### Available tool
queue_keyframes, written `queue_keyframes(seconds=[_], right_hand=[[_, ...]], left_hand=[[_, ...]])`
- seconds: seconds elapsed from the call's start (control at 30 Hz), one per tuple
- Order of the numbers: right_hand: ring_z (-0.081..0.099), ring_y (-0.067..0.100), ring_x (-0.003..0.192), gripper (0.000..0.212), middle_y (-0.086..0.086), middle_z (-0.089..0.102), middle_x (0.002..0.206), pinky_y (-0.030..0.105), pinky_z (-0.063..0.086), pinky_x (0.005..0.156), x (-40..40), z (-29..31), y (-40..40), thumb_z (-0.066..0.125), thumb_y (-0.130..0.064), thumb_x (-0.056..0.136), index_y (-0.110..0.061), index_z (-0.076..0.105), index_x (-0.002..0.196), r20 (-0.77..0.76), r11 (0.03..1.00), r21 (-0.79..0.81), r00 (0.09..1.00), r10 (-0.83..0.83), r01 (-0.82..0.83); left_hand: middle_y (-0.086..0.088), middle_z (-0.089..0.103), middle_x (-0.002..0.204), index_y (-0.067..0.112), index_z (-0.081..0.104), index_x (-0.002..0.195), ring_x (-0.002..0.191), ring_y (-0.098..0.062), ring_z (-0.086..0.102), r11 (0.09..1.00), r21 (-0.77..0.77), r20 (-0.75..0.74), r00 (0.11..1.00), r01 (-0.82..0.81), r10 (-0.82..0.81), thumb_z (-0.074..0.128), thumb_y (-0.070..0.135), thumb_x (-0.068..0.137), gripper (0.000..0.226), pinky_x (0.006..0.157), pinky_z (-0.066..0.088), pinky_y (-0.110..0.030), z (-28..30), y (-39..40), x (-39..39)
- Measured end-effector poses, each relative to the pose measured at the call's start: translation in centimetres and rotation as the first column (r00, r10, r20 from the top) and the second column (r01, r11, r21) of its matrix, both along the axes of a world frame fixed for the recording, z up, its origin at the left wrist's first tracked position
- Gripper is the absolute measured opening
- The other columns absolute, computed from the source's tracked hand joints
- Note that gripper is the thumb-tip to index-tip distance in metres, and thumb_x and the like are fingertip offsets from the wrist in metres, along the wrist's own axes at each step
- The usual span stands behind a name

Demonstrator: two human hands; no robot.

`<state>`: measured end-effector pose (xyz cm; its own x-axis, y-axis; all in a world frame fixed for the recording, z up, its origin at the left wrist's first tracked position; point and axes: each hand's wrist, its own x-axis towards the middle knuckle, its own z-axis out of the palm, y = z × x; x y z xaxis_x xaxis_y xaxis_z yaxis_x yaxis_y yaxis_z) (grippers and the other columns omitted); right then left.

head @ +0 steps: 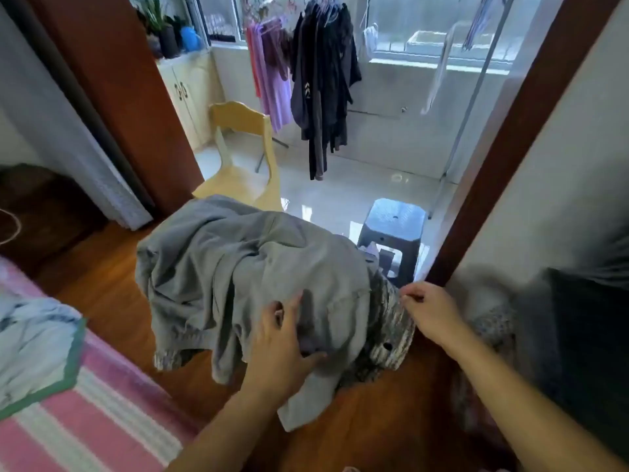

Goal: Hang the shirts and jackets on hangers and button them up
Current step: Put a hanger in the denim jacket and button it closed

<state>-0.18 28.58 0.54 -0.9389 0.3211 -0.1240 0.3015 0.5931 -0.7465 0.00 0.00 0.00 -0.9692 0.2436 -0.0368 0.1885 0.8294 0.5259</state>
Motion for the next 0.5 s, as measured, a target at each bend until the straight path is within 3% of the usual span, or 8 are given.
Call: queue_keyframes(seconds=[0.1,0.2,0.27,0.3,0.37,0.43,0.47,0.5], right_hand=[[0.062,0.009,0.093,0.012,-0.010,0.068,0.098,0.033,0.051,0.084,-1.4,0.3,1.1,0.061,-0.018,0.097,-0.024,0.072,0.097,-0.003,0.998,-0.069,1.000,-0.001,0.001],[0.062,0.011,0.095,0.014,-0.008,0.069,0.101,0.033,0.050,0.086,-2.2,0.4,2.5,0.061,-0.017,0.097,-0.027,0.070,0.095,0.006,0.996,-0.086,1.000,0.006,-0.006],[0.062,0.015,0.100,0.015,-0.004,0.069,0.106,0.035,0.049,0.091,-2.9,0.5,3.5,0.060,-0.015,0.098,-0.023,0.072,0.101,0.002,0.997,-0.075,1.000,-0.003,0.003],[0.062,0.016,0.102,0.017,-0.003,0.069,0.107,0.035,0.049,0.092,-3.4,0.6,3.7,0.059,-0.014,0.098,-0.021,0.073,0.104,0.003,0.997,-0.076,1.000,-0.003,0.003],[0.062,0.016,0.101,0.017,-0.003,0.068,0.107,0.033,0.048,0.087,-4.4,1.1,3.6,0.058,-0.016,0.098,-0.021,0.072,0.107,0.018,0.996,-0.081,0.999,0.029,-0.027],[0.062,0.015,0.101,0.014,-0.005,0.067,0.106,0.029,0.044,0.084,-5.4,1.3,2.9,0.059,-0.018,0.098,-0.022,0.070,0.107,0.038,0.991,-0.079,0.994,0.107,-0.103],[0.061,0.015,0.102,0.014,-0.004,0.066,0.107,0.029,0.044,0.085,-5.9,1.5,2.5,0.059,-0.018,0.098,-0.022,0.069,0.107,0.052,0.987,-0.076,0.988,0.142,-0.138],[0.061,0.016,0.103,0.013,-0.004,0.066,0.107,0.030,0.044,0.087,-6.4,1.5,2.0,0.060,-0.018,0.098,-0.023,0.069,0.106,0.066,0.983,-0.068,0.983,0.173,-0.168]], left_hand=[[0.008,0.052,0.120,0.030,0.060,0.125,0.107,-0.017,0.060,0.999,0.027,-0.060,0.998,-0.034,0.036,0.062,0.007,0.088,0.044,0.083,0.047,-0.028,1.4,0.0,-0.8],[0.014,0.065,0.089,0.030,0.067,0.096,0.082,-0.007,0.061,0.948,0.210,-0.106,0.958,-0.241,0.267,0.060,-0.008,0.078,0.042,0.070,0.049,-0.034,4.5,-4.2,-1.4],[0.004,0.065,0.087,0.029,0.064,0.098,0.081,-0.019,0.060,0.866,0.269,-0.117,0.878,-0.422,0.464,0.060,-0.012,0.080,0.045,0.072,0.047,-0.037,5.8,-8.4,-1.6],[-0.002,0.065,0.088,0.027,0.063,0.099,0.082,-0.027,0.059,0.835,0.227,-0.095,0.842,-0.501,0.531,0.059,-0.012,0.082,0.043,0.074,0.045,-0.038,5.6,-10.3,-2.0],[-0.010,0.068,0.097,0.023,0.065,0.105,0.092,-0.035,0.063,0.794,0.083,0.093,0.798,-0.602,0.595,0.056,-0.005,0.087,0.035,0.080,0.048,-0.042,3.6,-12.8,-2.8],[-0.011,0.068,0.119,0.019,0.062,0.124,0.109,-0.033,0.062,0.802,-0.147,0.244,0.765,-0.579,0.597,0.050,0.011,0.095,0.032,0.093,0.051,-0.043,1.2,-13.5,-2.9],[-0.011,0.066,0.122,0.017,0.060,0.128,0.112,-0.033,0.061,0.812,-0.186,0.218,0.783,-0.553,0.583,0.049,0.018,0.095,0.035,0.096,0.051,-0.044,0.1,-13.0,-3.0],[-0.011,0.063,0.124,0.017,0.060,0.128,0.113,-0.034,0.059,0.821,-0.116,0.167,0.803,-0.560,0.572,0.051,0.019,0.094,0.036,0.097,0.050,-0.046,-0.6,-11.9,-3.1]])
